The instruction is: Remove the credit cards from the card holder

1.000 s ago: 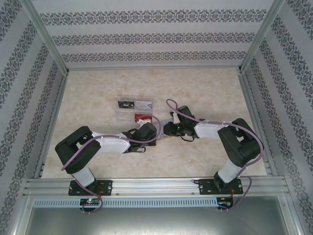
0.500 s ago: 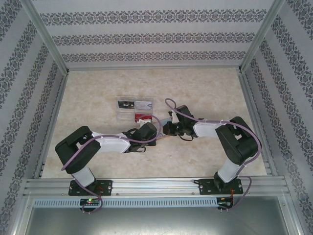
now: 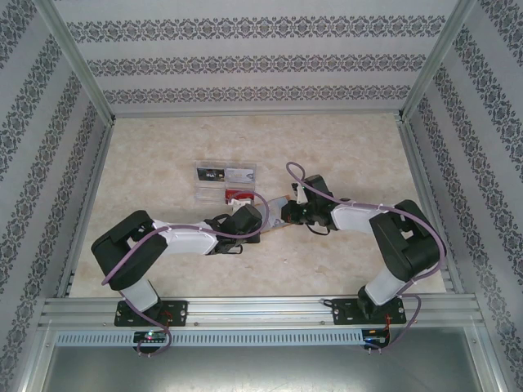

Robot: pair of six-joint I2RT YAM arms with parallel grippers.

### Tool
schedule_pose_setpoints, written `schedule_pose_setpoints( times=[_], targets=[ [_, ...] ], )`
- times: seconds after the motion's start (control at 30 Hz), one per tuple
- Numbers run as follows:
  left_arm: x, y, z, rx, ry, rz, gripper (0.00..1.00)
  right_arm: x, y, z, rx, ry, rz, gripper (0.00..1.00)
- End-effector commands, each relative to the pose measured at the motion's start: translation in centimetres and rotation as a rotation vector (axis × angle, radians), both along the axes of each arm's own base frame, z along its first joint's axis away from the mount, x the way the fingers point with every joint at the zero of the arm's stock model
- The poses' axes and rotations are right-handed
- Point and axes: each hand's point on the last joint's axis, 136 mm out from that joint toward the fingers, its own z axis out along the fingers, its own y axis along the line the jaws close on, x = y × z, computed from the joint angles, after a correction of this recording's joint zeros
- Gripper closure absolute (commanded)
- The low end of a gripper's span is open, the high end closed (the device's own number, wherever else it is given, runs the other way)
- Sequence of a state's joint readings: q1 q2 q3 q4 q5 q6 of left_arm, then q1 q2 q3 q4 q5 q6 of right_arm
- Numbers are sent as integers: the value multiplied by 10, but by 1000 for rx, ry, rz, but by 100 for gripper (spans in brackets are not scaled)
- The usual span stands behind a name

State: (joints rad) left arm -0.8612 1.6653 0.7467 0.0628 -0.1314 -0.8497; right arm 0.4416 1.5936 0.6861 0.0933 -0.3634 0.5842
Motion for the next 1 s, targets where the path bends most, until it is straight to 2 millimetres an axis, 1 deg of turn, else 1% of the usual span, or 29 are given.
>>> schedule_pose_setpoints(
  times=[0.0,0.13,0.2,0.23,0.33,0.4,0.47,0.5,0.6,0.67,0.73,0.87,0.97],
  targets=[
    [-2,17,1,40,20,34,100,3,-26,4,-58,-38,-61,100],
    [-2,13,12,23,7,10,100,4,-32,24,-43,-94,-68,100],
    [-2,9,22,1,-5,-5,99,4,-32,36,-34,-130,-64,100],
    [-2,7,29,-12,-14,-12,97,5,-32,44,-32,-151,-62,100],
    [-2,9,52,-41,-48,-16,86,5,-31,65,-48,-215,-46,100],
    [-3,18,68,-45,-81,7,69,5,-28,79,-79,-273,-17,100],
    [-6,34,83,-35,-117,48,55,5,-21,94,-139,-344,26,100],
    [-8,42,91,-32,-135,66,50,5,-17,102,-160,-384,49,100],
    [-18,73,114,-25,-196,131,33,2,4,125,-200,-517,141,100],
    [-27,96,128,-19,-233,173,12,1,21,138,-221,-605,220,100],
    [-36,116,139,-14,-266,204,1,1,37,145,-237,-658,307,100],
    [-56,158,154,-24,-331,289,0,7,70,151,-254,-709,465,100],
    [-68,176,158,-64,-370,310,0,14,92,150,-330,-770,589,100]
  ],
)
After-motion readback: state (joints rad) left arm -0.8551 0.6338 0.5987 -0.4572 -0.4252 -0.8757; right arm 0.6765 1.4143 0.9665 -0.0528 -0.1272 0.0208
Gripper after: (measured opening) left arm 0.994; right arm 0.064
